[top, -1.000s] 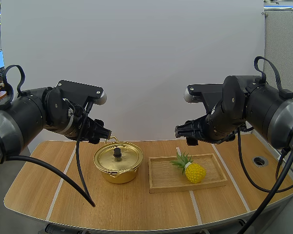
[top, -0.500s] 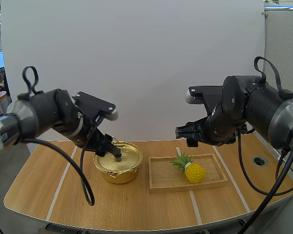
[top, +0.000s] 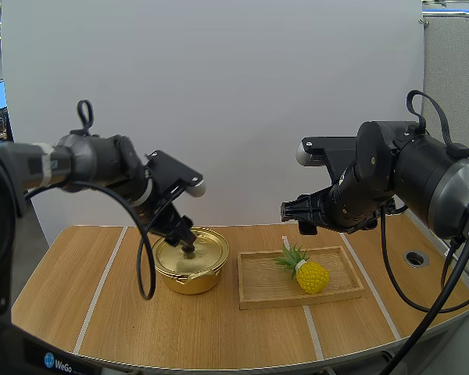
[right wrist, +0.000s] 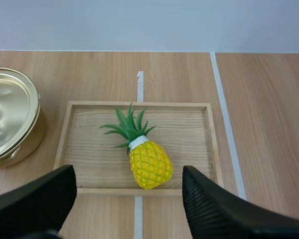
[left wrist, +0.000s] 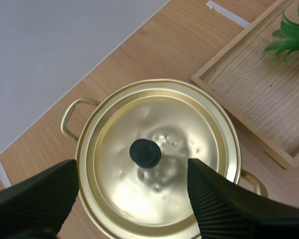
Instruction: Open the pot, put the pineapple inside, and close it
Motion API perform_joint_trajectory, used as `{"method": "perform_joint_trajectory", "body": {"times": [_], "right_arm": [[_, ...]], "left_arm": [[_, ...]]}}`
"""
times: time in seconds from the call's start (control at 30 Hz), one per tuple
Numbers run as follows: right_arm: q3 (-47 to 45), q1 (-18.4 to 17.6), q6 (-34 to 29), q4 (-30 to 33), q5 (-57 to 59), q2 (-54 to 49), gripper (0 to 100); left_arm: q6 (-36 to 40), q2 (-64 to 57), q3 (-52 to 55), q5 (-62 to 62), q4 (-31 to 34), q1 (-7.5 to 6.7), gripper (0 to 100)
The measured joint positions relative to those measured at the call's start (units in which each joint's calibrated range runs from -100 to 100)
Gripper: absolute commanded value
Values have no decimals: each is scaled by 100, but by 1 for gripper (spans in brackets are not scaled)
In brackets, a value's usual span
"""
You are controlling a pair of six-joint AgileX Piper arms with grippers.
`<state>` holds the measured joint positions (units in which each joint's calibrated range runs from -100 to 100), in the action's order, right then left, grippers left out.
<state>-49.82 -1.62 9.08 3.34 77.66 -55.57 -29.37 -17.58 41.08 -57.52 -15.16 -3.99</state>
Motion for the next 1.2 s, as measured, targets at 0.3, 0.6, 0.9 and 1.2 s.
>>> {"method": "perform_joint_trajectory", "body": {"times": [0.3, 0.6, 0.9, 1.2], "right_arm": [[0, 0, 0, 0, 0, 0, 100], [0, 0, 0, 0, 0, 0, 100], [0, 0, 11, 0, 0, 0, 100], [0, 0, 11, 0, 0, 0, 100]], "left_arm": [[0, 983, -607, -130, -10, -26, 100], [0, 1692, -839, -168, -10, -26, 100], [0, 1896, -839, -151, -10, -26, 100], [10, 1906, -843, -335, -15, -26, 0]]}}
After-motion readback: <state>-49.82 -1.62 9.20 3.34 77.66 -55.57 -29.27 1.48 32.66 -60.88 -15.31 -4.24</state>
